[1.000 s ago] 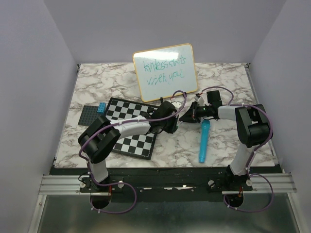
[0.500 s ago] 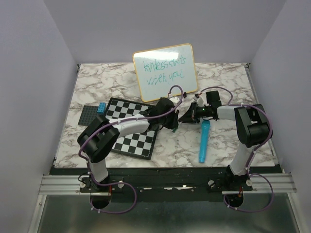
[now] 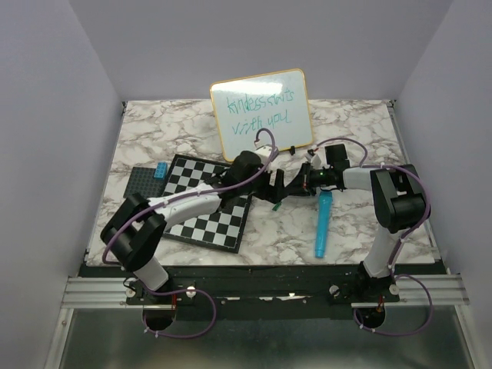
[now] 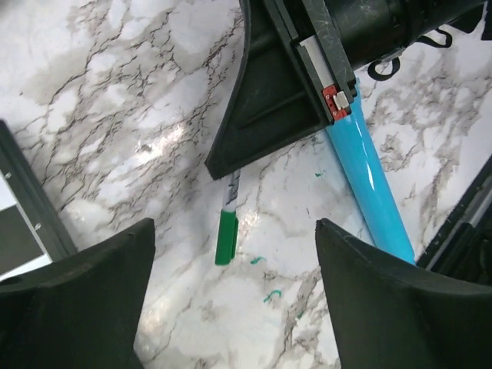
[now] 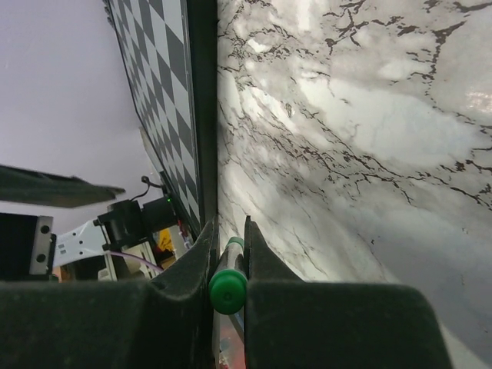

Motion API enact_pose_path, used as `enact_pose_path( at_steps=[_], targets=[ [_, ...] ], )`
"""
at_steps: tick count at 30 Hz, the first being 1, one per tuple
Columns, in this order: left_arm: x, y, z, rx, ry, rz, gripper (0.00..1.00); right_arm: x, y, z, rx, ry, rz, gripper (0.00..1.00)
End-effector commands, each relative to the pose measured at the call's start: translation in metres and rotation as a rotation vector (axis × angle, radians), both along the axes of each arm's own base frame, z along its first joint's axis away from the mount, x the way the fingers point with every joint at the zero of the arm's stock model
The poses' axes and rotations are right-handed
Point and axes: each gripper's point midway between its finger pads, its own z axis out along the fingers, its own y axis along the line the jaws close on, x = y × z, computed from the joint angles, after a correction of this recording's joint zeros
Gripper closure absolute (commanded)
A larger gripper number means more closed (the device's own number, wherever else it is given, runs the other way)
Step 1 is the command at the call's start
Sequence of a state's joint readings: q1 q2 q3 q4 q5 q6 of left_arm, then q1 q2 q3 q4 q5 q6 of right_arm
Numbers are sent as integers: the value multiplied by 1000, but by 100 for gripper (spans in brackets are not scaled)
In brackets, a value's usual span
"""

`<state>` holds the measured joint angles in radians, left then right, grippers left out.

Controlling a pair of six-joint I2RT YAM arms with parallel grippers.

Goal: Write a sentence on the whiteboard
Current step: Insert the whiteboard marker without the cap into the pen cap, then pass from the right arm to the left

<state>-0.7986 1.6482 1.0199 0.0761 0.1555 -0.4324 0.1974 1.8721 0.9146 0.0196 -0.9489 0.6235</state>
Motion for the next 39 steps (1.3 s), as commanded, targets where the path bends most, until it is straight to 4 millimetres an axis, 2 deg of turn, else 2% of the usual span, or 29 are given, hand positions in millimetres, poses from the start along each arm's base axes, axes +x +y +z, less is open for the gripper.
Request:
enact_pose_path(
  at_steps=[1, 3, 4, 8, 18, 26, 32, 35, 37, 39],
  targets=[
    [-13, 20, 12, -104, 49, -64, 7, -1, 3, -2, 2, 0, 23, 100],
    [-20, 25, 1, -117, 124, -97, 9, -1, 3, -1, 3, -1, 25, 99],
    [-30, 22, -5, -123, 160, -154, 12, -1, 3, -1, 5, -4, 26, 100],
    [-42, 15, -15, -143, 224, -225, 19, -1, 3, 1, 11, -8, 32, 99],
    [-42, -2, -37, -143, 326, -284, 37, -3, 5, 6, 29, -7, 41, 100],
    [-37, -7, -51, -121, 353, -292, 40, -3, 5, 7, 37, -6, 43, 99],
    [-37, -11, -61, -106, 377, -309, 49, -4, 6, 9, 43, -8, 46, 100],
    [-38, -15, -62, -112, 387, -321, 60, -4, 6, 10, 48, -9, 47, 99],
    [-38, -17, -61, -121, 389, -330, 75, -3, 6, 10, 48, -10, 46, 99],
    [-36, -17, -61, -121, 390, -325, 100, -4, 7, 11, 53, -9, 51, 100]
  ],
)
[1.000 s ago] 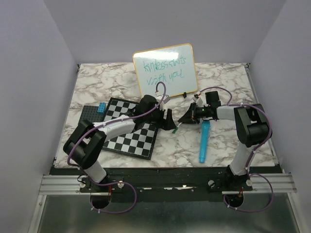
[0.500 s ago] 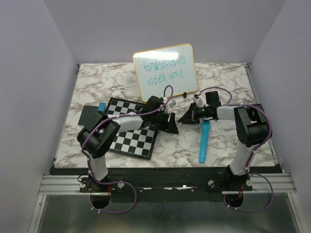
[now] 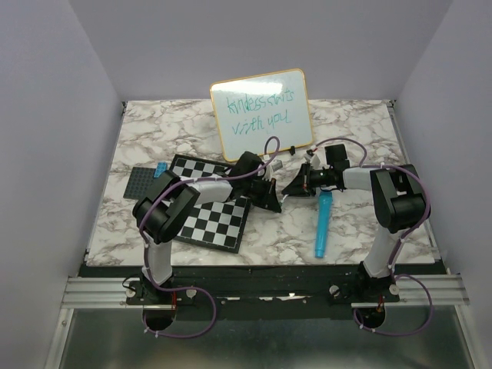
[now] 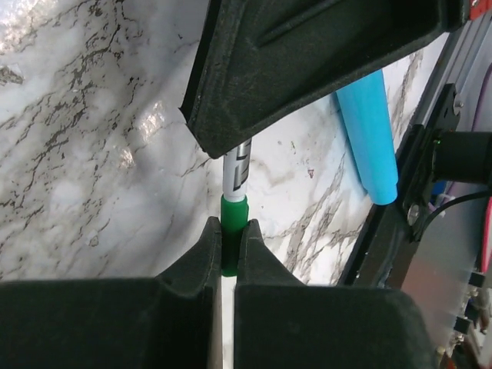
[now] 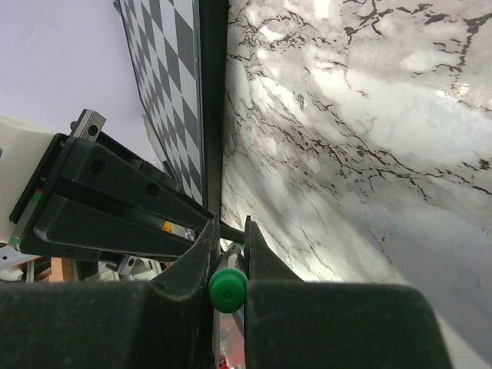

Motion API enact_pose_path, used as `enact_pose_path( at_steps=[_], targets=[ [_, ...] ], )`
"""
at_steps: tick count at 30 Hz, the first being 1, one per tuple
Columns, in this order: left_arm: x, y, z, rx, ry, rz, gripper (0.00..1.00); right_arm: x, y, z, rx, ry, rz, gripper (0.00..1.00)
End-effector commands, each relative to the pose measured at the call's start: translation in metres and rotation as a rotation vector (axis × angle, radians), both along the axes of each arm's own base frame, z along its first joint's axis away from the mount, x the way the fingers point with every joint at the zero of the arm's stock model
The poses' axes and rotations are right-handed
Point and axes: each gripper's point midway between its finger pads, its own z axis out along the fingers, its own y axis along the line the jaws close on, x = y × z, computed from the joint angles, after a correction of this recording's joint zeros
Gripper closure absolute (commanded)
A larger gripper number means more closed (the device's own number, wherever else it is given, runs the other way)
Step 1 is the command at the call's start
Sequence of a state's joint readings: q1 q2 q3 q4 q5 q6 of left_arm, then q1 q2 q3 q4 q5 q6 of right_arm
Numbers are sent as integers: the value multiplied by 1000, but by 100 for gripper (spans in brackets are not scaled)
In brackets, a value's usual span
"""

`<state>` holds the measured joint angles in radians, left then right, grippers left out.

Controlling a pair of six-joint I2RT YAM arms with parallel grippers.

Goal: Write a sentence on the whiteboard
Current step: Pass from the right arm to the left

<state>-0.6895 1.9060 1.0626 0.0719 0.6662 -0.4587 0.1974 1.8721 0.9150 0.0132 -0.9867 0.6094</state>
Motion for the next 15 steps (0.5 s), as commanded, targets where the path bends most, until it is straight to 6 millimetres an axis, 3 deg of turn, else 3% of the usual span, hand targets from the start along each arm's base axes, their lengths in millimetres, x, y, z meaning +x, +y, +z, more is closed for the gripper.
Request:
enact_pose_path(
  at_steps=[1, 5, 9, 15],
  targets=[
    [-1, -9, 8, -39, 4, -30, 100, 0, 5, 8, 29, -10, 25, 99],
    [17, -16, 33, -93, -38, 18, 100, -10, 15, 8, 29, -30, 72, 99],
    [44, -20, 62, -153, -77, 77, 100, -26, 37, 12, 27, -53, 151, 100],
    [74, -16, 107, -234, -161, 143, 100, -37, 48, 7, 17, -54, 193, 99]
  ],
)
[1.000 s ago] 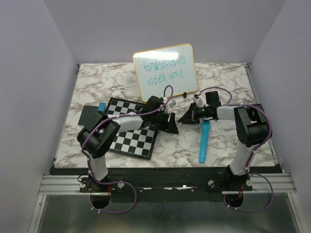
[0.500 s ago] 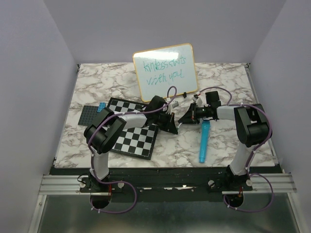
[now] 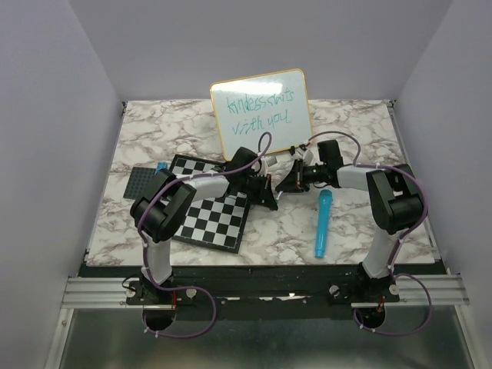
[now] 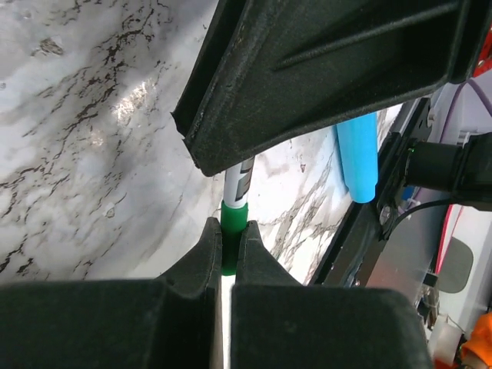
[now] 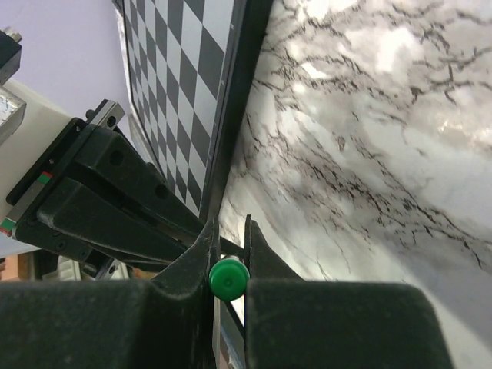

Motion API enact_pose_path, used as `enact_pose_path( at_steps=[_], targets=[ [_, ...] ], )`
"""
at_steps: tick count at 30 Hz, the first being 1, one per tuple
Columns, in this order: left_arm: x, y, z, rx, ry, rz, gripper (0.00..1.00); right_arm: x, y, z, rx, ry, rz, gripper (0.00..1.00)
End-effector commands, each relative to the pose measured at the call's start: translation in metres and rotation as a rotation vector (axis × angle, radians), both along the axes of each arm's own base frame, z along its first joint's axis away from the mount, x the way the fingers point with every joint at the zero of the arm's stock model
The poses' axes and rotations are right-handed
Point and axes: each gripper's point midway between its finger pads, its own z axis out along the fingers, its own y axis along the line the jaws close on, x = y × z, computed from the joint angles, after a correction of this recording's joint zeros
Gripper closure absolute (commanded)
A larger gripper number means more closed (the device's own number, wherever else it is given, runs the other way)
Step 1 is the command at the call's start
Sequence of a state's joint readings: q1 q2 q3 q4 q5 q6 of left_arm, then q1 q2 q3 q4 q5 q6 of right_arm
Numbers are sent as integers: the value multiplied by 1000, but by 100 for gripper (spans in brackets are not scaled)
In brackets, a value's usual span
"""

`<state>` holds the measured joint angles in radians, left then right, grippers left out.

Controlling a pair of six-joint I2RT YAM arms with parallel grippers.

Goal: Write a sentence on the whiteboard
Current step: Pass from the right arm to the left

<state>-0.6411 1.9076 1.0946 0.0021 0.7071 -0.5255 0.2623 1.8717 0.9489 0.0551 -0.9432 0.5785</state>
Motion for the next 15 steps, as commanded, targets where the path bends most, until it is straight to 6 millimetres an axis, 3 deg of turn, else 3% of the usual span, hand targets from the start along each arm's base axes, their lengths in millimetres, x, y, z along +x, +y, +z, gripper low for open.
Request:
enact_pose_path(
  at_steps=[1, 8, 15],
  targets=[
    [67, -26, 104, -229, -281, 105, 100, -45, 29, 1, 26, 60, 148, 100],
    [81, -22, 139, -306, -363, 161, 100, -61, 40, 0, 14, 75, 197, 99],
    [88, -8, 153, -248, -546, 161, 100, -72, 49, 9, 45, 74, 243, 100]
  ],
)
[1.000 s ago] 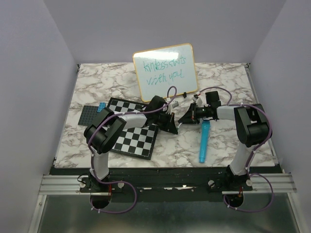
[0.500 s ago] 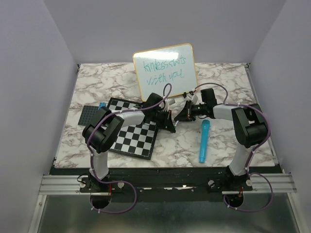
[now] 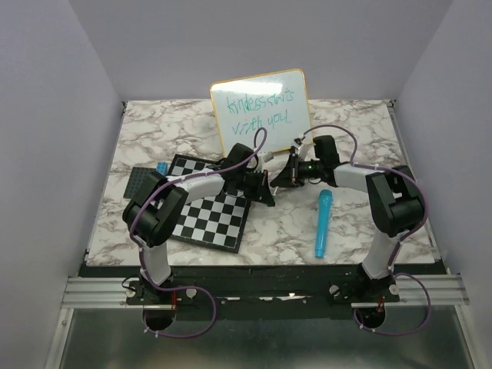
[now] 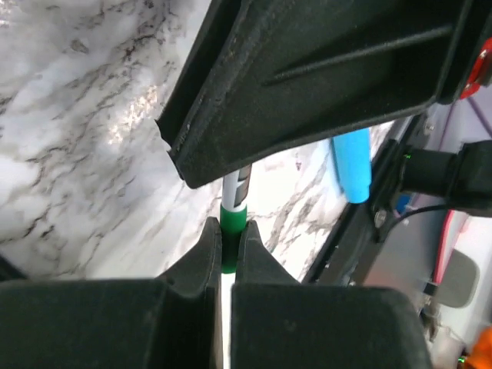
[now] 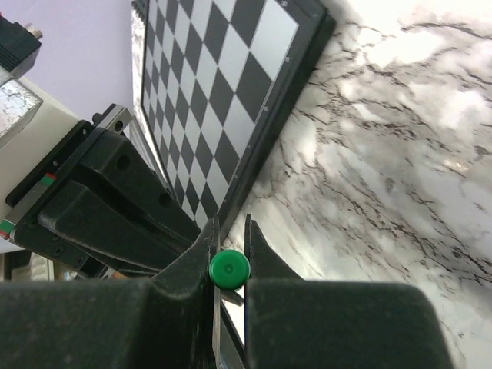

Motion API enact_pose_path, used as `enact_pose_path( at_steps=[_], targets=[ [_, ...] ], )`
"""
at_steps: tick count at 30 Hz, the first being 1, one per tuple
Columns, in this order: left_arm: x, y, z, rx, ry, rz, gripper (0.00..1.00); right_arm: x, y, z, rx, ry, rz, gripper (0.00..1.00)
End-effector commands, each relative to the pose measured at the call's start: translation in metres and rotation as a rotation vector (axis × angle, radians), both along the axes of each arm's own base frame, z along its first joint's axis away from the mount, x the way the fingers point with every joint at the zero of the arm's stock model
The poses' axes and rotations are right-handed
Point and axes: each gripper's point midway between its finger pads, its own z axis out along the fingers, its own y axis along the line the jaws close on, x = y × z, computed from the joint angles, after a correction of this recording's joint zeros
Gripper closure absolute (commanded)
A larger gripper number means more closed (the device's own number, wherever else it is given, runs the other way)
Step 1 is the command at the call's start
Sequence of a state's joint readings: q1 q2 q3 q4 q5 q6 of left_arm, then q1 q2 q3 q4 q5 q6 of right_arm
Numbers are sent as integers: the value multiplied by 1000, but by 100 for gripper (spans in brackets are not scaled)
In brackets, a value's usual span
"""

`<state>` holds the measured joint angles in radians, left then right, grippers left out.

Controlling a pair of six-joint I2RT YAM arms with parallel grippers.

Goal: Write a sentence on the whiteboard
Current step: Pass from the right arm to the left

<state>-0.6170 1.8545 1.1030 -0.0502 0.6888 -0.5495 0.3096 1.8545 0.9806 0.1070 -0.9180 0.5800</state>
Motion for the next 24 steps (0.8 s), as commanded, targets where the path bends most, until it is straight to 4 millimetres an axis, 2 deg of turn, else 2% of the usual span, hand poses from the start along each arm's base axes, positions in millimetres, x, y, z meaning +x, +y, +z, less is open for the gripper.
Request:
enact_pose_path(
  at_steps=[1, 7, 9, 10, 11, 12, 13, 14, 15, 16, 18, 19, 22, 24],
  targets=[
    [80, -14, 136, -228, -581, 109, 100, -82, 31, -8, 22, 175, 225, 99],
    [91, -10, 165, -198, -733, 94, 100, -95, 44, -2, 26, 157, 273, 100],
    [88, -12, 163, -196, -717, 70, 100, -90, 45, 4, 31, 129, 271, 100],
    [84, -12, 158, -189, -697, 57, 100, -84, 43, 9, 36, 105, 266, 97],
    [81, -11, 153, -186, -684, 49, 100, -79, 42, 18, 45, 70, 265, 89],
    [76, -10, 148, -183, -672, 41, 100, -75, 39, 21, 42, 37, 264, 80],
    [66, -7, 130, -170, -636, 21, 100, -68, 32, 23, 41, 26, 242, 65],
    [60, -5, 125, -169, -616, 20, 100, -63, 28, 27, 44, 15, 229, 60],
    [55, -3, 118, -165, -598, 15, 100, -57, 24, 31, 53, -3, 222, 57],
    [43, -1, 101, -156, -557, -4, 100, -47, 13, 32, 55, -8, 190, 53],
    [32, 1, 88, -145, -521, -8, 100, -38, 3, 37, 67, -24, 169, 51],
    [22, 3, 74, -131, -485, -21, 100, -32, -5, 39, 68, -30, 147, 49],
    [5, 7, 53, -110, -417, -31, 100, -20, -19, 53, 69, -107, 118, 39],
    [-4, 8, 47, -101, -392, -32, 100, -14, -26, 62, 65, -170, 118, 35]
  ],
)
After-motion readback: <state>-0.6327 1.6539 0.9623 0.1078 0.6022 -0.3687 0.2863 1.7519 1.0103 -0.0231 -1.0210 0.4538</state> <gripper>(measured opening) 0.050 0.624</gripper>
